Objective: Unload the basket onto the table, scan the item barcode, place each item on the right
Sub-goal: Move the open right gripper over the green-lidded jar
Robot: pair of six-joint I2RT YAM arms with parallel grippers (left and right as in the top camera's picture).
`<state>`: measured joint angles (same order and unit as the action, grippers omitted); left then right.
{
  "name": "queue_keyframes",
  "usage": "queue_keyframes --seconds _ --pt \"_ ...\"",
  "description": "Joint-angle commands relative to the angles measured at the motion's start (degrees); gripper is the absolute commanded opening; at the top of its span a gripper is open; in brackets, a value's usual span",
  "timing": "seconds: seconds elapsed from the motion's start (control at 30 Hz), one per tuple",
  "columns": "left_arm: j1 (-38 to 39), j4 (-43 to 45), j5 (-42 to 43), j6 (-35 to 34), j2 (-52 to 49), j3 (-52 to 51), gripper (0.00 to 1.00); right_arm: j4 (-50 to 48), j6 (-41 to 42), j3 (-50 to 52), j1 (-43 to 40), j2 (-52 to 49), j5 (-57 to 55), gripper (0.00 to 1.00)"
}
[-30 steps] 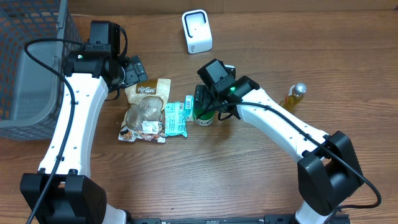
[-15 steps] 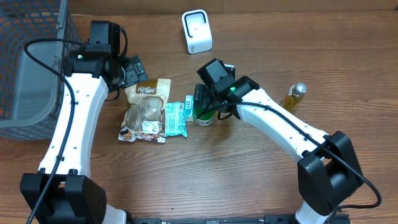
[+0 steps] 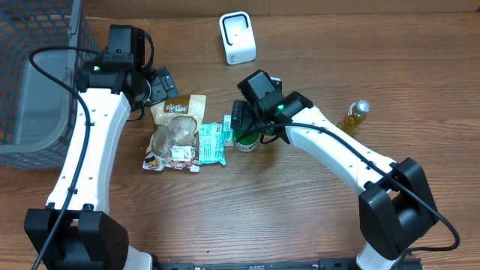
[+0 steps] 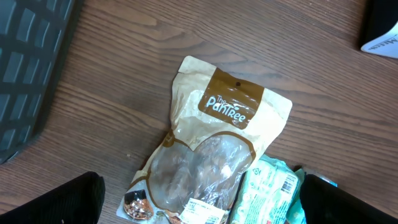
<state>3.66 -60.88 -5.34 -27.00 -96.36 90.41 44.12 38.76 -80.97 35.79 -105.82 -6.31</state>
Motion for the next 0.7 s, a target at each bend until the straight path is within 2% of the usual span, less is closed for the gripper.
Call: queue_keyframes --seconds 0.0,0.37,0.57,0.67 --pt "0.1 0.0 -0.4 0.2 0.3 0.7 1.00 -0.1 3.3 0.2 1.5 0.2 -3.7 1.00" --pt "0.1 0.0 -0.4 0.2 0.3 0.7 0.99 -0.1 3.7 0.2 5.1 -1.0 -8.6 1.00" --pt "0.1 0.0 -0.4 0.2 0.3 0.7 1.00 1.9 9.4 0.5 5.1 -1.7 -8.7 1.00" --pt "0.1 0.0 -0.4 0.2 0.3 0.7 1.00 2.3 9.7 0.5 5.2 -2.6 -8.2 1.00"
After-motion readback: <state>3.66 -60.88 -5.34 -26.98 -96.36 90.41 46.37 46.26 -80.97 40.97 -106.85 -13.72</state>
